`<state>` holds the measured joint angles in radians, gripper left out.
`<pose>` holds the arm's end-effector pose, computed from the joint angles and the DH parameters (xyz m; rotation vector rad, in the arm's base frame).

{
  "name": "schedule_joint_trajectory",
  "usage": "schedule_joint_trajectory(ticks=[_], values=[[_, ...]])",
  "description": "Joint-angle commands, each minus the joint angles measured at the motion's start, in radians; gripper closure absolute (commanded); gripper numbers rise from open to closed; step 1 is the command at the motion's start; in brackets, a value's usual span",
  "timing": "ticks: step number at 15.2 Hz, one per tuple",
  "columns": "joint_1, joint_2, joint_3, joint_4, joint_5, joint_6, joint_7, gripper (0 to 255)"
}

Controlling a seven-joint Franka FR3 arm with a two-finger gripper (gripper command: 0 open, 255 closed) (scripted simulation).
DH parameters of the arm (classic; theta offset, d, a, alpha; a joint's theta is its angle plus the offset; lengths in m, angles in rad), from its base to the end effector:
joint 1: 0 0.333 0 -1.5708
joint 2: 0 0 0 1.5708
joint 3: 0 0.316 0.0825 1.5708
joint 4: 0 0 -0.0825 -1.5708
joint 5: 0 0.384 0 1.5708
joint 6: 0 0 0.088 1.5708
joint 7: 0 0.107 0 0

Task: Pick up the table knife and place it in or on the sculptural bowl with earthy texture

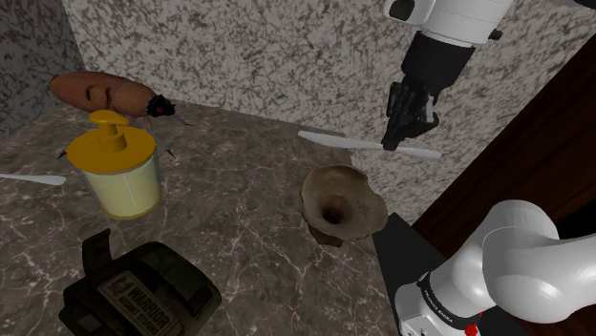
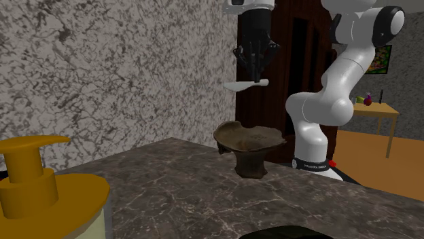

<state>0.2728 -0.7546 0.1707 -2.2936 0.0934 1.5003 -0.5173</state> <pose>0.2701 0.1588 0.5992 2.7981 1.3807 -0.0740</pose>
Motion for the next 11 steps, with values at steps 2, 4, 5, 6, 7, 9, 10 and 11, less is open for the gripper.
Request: schedule_joint_trajectory(ticks=[2, 4, 5, 6, 7, 9, 10, 11], values=[[0.005, -0.024, 0.005, -0.046, 0.007, 0.022, 0.004, 255], [0.006, -0.031, 0.007, -0.077, 0.009, 0.046, 0.004, 255], [0.007, -0.034, 0.008, -0.093, 0.010, 0.059, 0.004, 255], [0.007, -0.037, 0.010, -0.108, 0.012, 0.071, 0.004, 255], [0.008, -0.039, 0.011, -0.123, 0.013, 0.083, 0.003, 255], [0.010, -0.044, 0.013, -0.153, 0.016, 0.108, 0.003, 255], [0.010, -0.046, 0.015, -0.167, 0.017, 0.121, 0.003, 255], [0.011, -0.048, 0.016, -0.182, 0.018, 0.134, 0.003, 255]])
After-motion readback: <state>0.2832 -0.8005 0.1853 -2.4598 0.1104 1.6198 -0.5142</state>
